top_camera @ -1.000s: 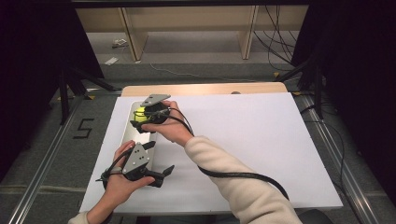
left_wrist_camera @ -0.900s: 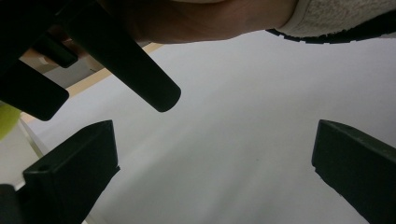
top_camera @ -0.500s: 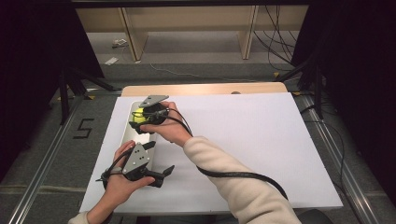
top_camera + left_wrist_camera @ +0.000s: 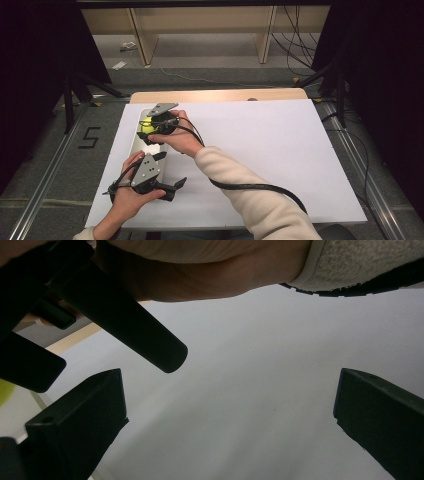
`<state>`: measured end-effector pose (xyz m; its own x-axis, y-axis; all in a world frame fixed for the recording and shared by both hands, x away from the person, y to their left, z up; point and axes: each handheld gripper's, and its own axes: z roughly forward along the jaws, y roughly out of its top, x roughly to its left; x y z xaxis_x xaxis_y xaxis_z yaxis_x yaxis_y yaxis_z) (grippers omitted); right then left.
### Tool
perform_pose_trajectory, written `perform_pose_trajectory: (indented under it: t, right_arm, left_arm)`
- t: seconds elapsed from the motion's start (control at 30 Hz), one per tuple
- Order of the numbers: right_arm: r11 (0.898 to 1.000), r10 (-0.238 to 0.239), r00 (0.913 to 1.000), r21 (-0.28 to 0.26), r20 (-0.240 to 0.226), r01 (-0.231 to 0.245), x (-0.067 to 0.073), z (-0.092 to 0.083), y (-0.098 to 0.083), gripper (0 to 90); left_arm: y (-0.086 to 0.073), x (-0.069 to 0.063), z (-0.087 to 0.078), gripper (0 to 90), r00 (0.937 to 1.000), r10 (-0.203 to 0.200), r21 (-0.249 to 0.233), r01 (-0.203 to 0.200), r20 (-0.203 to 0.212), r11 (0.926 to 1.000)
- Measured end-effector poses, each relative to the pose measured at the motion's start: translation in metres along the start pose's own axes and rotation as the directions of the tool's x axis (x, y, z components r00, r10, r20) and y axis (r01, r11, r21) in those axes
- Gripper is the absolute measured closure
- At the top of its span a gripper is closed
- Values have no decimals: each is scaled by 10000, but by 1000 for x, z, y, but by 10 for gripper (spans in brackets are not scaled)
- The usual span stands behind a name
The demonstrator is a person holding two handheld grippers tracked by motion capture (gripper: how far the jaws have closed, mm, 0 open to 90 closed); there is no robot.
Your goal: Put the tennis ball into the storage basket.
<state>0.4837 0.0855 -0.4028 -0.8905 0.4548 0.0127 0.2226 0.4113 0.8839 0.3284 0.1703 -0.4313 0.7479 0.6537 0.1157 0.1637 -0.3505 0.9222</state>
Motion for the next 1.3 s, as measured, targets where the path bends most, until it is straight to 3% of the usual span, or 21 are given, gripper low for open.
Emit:
perform_pose_trajectory:
  t: [1.3]
  right_arm:
    - [9978,-131,9988,636,-477,161,2,19,-11,262]
  left_arm:
    - [-1,0,0,1,9999,88,80,-88,65,9999]
